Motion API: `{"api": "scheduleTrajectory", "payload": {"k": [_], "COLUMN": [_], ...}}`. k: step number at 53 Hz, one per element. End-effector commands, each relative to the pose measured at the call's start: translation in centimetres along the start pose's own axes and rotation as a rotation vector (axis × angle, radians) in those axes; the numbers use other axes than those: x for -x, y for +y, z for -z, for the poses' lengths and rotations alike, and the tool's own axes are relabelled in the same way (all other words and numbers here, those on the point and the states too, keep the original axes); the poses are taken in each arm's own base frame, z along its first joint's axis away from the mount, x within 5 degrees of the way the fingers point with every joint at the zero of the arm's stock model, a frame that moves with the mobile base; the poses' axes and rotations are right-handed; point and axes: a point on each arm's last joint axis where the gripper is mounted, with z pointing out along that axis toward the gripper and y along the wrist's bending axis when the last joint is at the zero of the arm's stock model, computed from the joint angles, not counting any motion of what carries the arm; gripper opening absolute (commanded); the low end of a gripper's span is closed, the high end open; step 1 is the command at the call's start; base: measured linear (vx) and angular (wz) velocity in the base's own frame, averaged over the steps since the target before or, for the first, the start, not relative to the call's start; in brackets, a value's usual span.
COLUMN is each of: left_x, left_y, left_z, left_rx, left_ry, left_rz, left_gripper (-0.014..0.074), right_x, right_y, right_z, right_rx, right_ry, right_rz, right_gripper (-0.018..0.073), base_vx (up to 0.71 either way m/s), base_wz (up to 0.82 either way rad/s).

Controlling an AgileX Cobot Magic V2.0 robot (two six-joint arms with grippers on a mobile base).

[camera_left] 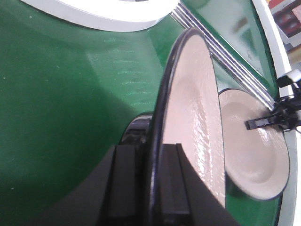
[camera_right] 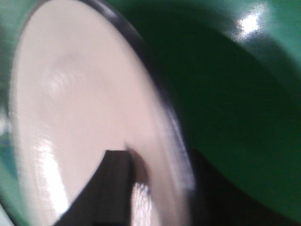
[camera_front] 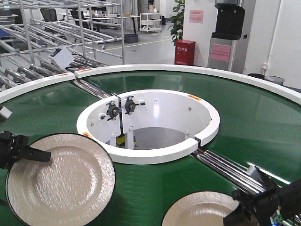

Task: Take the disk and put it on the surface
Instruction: 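Close both grippers on the plate rims and lift the plates upright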

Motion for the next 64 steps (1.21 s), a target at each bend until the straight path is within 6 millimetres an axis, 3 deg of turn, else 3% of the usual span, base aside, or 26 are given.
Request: {"api": "scheduleTrajectory", "payload": {"k": [1,8,16,20,29,38,48,64], "left_x": [1.4,1.4,1.5,1.5,1.4,0.8,-1.7,-3.2], "left_y": [-3.9,-4.1,-5.0,-5.7,-7.5,-10.2,-12.2,-14.2], "left_z": [1.9,2.1,2.6,3.1,4.2,5.9,6.9,8.3], "left_rx": [-0.127,-0.133,-0.147,-0.149,-0.143,-0.133,-0.142,-0.126], "left_ry": [-0.084,-0.088,-0.105,-0.111,-0.123,-0.144,-0.180,-0.258], "left_rz": [-0.004,0.013,0.031,0.061,0.071,0.040,0.037,-0.001], "left_gripper": [-0.0008,-0.0008,-0.0008,-0.0008,-0.0008,-0.0008,-0.0008,-0.0008], "right_x": [0.2,0.2,0.1,-0.5,-2.2,-3.9,-5.5,-6.4], "right_y": [2.0,3.0,5.1,6.6,9.5,11.7,13.4,14.2], "right_z": [2.0,4.6,8.9,11.5,14.9,17.0,18.5,19.1], "right_rx": [0.053,0.133,0.259,0.321,0.350,0.366,0.372,0.375], "right_ry": [-0.048,-0.105,-0.248,-0.330,-0.430,-0.479,-0.514,-0.531], "right_rz": [0.034,0.012,-0.005,0.010,0.084,0.125,0.178,0.207], "right_gripper": [-0.0015,-0.0011,-0.0009,-0.0009,-0.0009,-0.0009,-0.0009,-0.0009], "base_vx": [0.00,0.00,0.00,0.00,0.00,0.00,0.00,0.00], "base_wz": [0.00,0.00,0.00,0.00,0.00,0.00,0.00,0.00]}}
